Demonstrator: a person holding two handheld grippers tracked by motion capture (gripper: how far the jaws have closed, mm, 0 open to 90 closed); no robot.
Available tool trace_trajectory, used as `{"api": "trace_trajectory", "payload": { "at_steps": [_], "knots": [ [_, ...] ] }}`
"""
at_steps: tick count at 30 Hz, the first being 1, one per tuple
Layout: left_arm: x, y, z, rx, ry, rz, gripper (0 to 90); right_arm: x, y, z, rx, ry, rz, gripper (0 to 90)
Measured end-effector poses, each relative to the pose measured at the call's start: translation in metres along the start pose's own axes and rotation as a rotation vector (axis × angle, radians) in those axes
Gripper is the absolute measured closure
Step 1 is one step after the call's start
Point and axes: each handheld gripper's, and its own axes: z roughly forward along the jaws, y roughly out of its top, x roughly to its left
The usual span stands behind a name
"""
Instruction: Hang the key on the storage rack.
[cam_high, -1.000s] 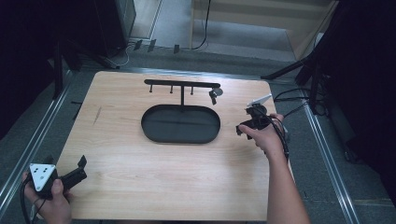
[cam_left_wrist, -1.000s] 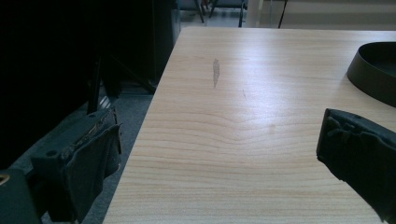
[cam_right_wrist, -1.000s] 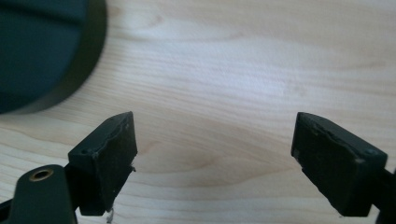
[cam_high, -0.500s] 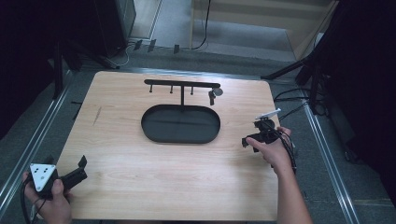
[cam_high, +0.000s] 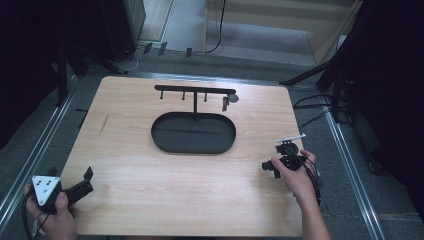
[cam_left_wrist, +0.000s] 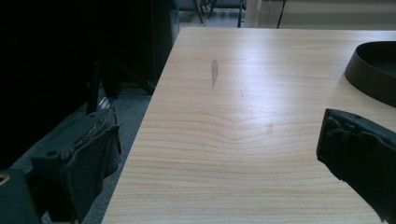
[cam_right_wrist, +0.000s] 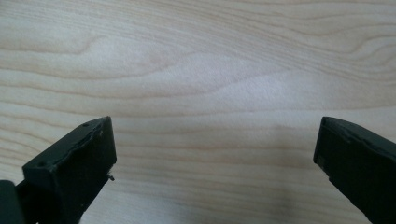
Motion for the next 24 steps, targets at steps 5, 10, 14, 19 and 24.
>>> {"api": "trace_trajectory", "payload": {
  "at_steps": [5,10,14,19,24],
  "knots": [
    [0.0,0.0,0.0,0.0,0.001,-0.002,0.4,-0.005,-0.015,-0.001,-0.039,0.006,0.014,0.0],
    [0.0,0.0,0.0,0.003,0.002,-0.003,0.4,-0.015,-0.042,-0.004,-0.133,0.01,0.043,0.0],
    [0.0,0.0,0.0,0.002,0.002,-0.003,0.4,-0.019,-0.058,-0.005,-0.239,0.003,-0.02,0.0],
    [0.0,0.0,0.0,0.003,0.001,-0.001,0.4,-0.035,-0.087,-0.005,-0.396,0.051,0.032,0.0],
    [0.0,0.0,0.0,0.003,0.001,0.002,0.4,-0.048,-0.107,-0.008,-0.492,0.058,0.081,0.0]
  ]
}}
